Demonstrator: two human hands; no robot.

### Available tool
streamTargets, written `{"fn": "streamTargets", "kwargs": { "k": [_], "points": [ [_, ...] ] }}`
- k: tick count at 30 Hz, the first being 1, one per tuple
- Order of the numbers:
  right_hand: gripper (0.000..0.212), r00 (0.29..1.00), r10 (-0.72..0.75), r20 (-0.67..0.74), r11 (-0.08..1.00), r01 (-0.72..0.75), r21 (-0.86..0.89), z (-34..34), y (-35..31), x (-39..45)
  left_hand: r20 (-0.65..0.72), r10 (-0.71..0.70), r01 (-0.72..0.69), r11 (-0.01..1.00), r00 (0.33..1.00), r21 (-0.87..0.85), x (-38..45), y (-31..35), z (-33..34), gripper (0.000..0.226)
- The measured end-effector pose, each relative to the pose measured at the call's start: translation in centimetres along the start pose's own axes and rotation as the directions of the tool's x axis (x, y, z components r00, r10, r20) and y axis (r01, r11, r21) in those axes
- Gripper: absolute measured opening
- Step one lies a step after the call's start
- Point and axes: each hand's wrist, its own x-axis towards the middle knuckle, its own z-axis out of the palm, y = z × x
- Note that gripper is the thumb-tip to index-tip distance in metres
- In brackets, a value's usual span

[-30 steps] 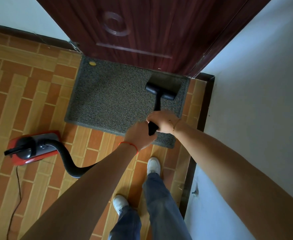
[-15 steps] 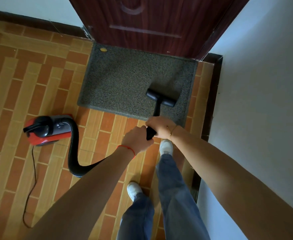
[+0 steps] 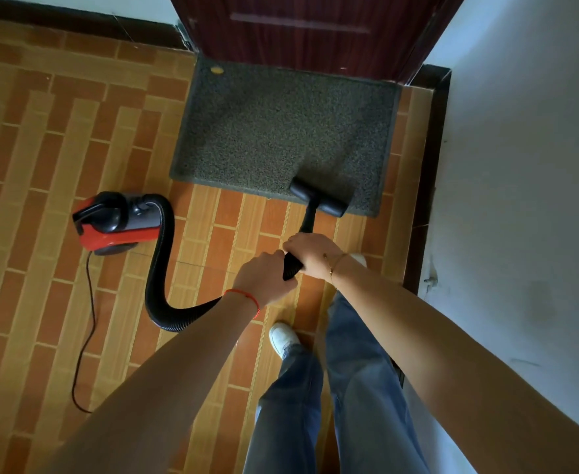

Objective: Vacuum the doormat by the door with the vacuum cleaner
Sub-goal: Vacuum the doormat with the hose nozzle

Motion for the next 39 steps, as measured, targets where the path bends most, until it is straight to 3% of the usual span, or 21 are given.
{"fn": "streamTargets", "kwargs": {
  "k": [15,39],
  "points": [
    [0.009,0.998,0.043,-0.047,0.999,-0.044,-0.011,-1.1,4.1,-0.8,-0.027,0.033,-0.033,0.999,0.999,-0.018,3.2,3.0,-0.1,0.028],
    [0.022,1.000,0.022,0.022,0.984,-0.017,-0.179,-18.0,28.3,7.7,-0.099,-0.029,0.005,0.972,0.995,-0.237,25.9,16.1,-13.9,0.027]
  ]
}}
